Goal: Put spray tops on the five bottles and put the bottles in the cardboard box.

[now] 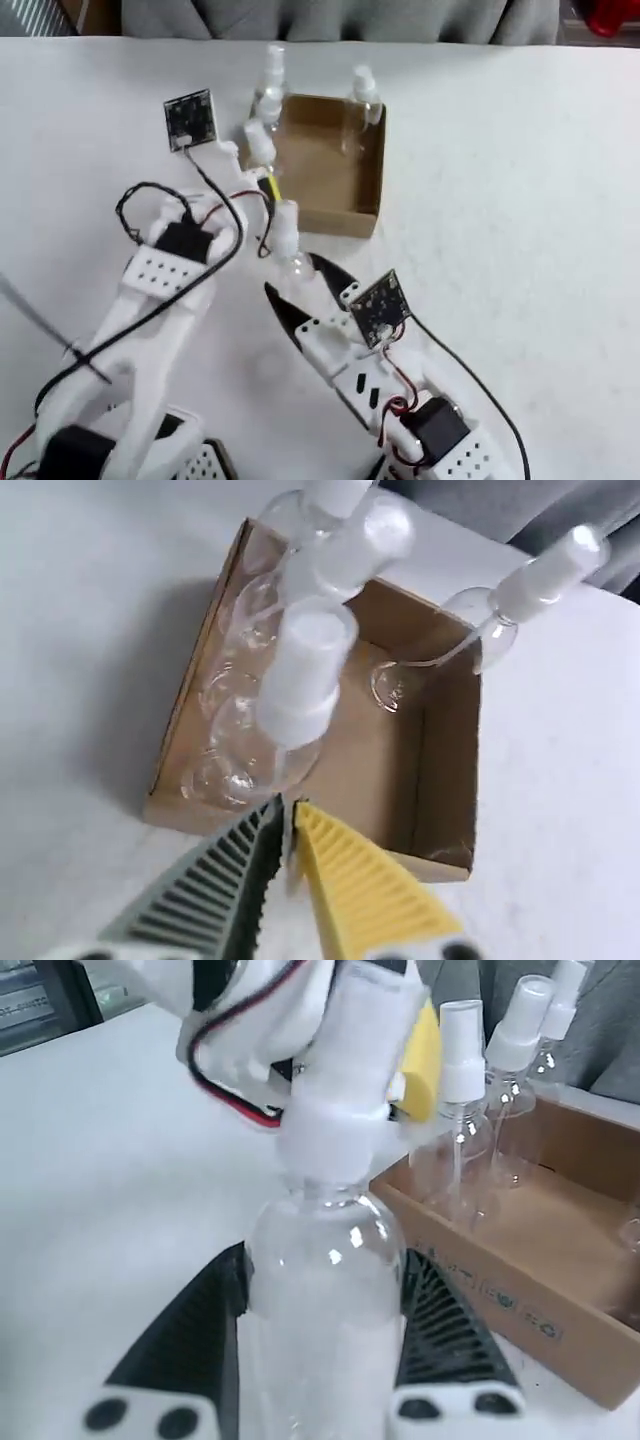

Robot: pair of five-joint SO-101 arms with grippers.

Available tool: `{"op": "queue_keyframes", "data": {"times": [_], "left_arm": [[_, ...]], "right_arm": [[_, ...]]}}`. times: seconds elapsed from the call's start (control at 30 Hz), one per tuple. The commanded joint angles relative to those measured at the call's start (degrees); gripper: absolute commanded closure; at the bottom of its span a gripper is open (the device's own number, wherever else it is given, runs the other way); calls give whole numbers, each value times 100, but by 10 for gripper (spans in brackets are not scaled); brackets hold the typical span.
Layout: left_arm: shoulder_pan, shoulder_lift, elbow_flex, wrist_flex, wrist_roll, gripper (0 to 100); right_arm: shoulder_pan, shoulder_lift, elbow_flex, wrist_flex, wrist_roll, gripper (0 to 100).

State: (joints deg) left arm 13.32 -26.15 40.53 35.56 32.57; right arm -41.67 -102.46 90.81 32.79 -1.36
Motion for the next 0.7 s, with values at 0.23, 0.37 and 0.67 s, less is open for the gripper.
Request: {"op": "queue_keyframes", "data": {"times": [0.23,0.37,0.67], "left_arm": [[233,-1174,484,-97,35,978],[-110,-1270,607,-273,35,978],[-664,-1490,484,-273,35,978]], "right_arm": [[-13,-66,-360,22,44,984],[-13,-66,-360,22,44,984],[-13,-66,-360,31,44,984]]}}
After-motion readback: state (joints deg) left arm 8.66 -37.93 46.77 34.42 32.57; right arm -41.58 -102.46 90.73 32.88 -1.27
